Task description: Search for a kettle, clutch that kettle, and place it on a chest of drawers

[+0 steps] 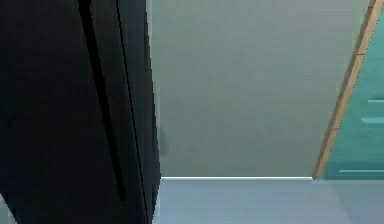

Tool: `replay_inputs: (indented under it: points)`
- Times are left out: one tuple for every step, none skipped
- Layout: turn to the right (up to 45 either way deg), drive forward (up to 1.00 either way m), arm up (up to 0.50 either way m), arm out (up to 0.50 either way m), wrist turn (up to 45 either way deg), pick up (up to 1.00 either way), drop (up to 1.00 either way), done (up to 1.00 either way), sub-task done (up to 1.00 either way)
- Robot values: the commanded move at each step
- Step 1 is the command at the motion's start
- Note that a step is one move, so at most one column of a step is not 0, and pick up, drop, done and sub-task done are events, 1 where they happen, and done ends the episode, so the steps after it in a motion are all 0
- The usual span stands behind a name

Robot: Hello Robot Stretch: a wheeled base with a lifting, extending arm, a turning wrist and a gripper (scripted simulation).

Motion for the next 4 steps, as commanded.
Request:
replay_inputs:
  points:
    - [0.0,0.45,0.00,0.00,0.0,0.00,0.00,0.00,0.00]
    - [42.0,0.00,0.00,0.00,0.0,0.00,0.00,0.00,0.00]
    - [0.0,0.40,0.00,0.00,0.0,0.00,0.00,0.00,0.00]
    - [36.0,0.00,0.00,0.00,0.0,0.00,0.00,0.00,0.00]
